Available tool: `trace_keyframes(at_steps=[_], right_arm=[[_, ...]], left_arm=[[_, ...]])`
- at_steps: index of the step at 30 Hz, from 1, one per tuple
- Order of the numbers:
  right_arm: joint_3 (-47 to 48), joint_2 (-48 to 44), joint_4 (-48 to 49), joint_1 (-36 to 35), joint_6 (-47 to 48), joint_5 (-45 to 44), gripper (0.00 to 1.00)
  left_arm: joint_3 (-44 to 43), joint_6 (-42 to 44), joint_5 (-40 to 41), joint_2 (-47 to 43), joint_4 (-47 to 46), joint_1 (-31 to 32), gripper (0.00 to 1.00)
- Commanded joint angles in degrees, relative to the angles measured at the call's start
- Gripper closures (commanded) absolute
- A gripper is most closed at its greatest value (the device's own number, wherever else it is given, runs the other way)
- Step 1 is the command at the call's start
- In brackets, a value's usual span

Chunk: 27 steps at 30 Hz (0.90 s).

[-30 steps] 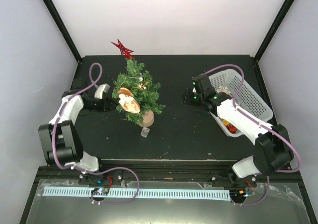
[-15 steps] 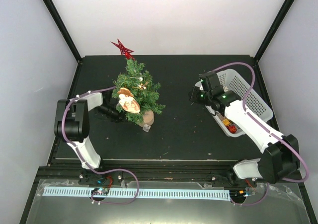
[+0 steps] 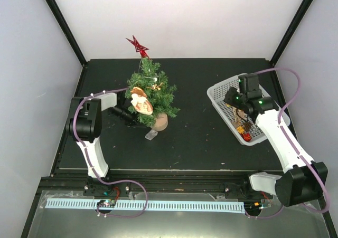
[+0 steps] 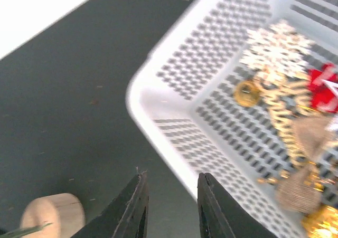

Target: Decorate the small christmas tree

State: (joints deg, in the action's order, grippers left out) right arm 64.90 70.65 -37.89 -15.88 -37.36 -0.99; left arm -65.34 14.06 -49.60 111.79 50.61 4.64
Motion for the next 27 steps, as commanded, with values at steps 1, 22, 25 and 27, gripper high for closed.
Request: trace_keyframes(at_steps=[1, 22, 25, 27], right_arm=[[-5.3, 0.0, -2.9, 5.6, 1.2, 0.1, 0.72], [-26.5, 0.8, 8.2, 8.0, -1.4, 11.3, 0.77], [-29.2, -0.2, 11.9, 7.3, -4.3, 17.8, 0.77], [-29.8, -0.6, 13.9, 5.4, -6.5, 20.4, 0.77]], left_arm=[[-4.4, -2.2, -2.0, 0.3, -3.2, 0.4, 0.64], [-3.0, 4.1, -0.3, -13.3, -0.6, -14.2, 0.33], [-3.4, 5.9, -0.3, -15.6, 0.3, -17.4, 0.31], [-3.1, 6.9, 0.5, -17.3, 0.0, -18.6, 0.30]])
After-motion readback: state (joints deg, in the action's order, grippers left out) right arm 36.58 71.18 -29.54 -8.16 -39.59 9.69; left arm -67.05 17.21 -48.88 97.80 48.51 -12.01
